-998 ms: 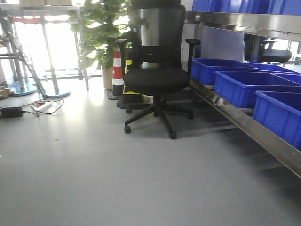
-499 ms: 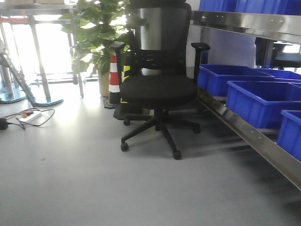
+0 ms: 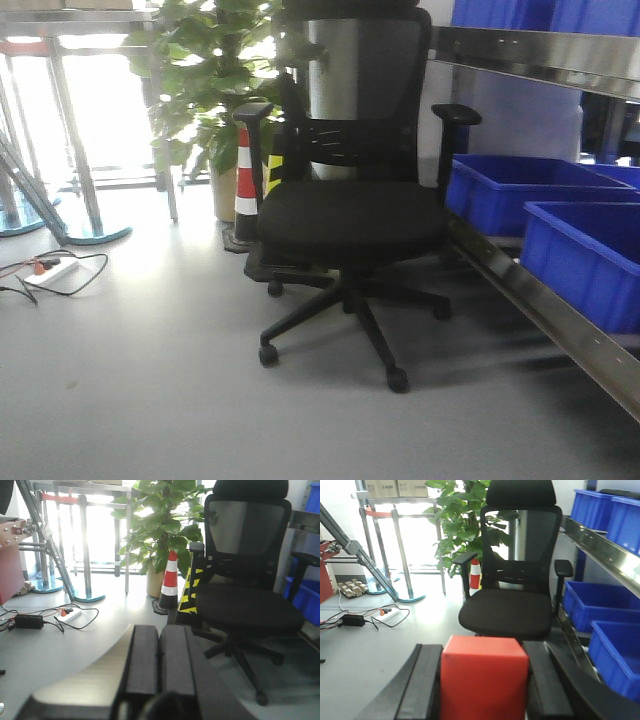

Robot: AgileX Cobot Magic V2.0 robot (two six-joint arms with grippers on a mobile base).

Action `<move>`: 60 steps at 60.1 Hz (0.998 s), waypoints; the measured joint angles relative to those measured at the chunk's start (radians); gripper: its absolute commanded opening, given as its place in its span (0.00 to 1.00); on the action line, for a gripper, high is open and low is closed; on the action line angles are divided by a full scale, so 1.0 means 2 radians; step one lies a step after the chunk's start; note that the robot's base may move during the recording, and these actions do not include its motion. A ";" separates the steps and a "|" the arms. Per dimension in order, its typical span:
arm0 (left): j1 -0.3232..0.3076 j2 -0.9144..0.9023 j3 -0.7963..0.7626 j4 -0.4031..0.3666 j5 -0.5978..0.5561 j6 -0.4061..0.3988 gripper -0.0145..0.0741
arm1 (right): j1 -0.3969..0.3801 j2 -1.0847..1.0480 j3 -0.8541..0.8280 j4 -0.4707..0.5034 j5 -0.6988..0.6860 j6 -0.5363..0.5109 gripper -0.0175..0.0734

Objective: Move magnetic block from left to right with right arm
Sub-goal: 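Turn and drive to the second carpeted table holding the cube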

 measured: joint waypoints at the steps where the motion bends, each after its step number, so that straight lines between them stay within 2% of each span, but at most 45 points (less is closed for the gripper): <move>1: 0.000 0.000 0.000 0.000 0.000 0.000 0.03 | 0.000 0.000 0.000 0.000 0.000 0.000 0.30; 60: 0.000 0.000 0.000 0.000 0.000 0.000 0.03 | 0.000 0.000 0.000 -0.001 0.000 0.000 0.30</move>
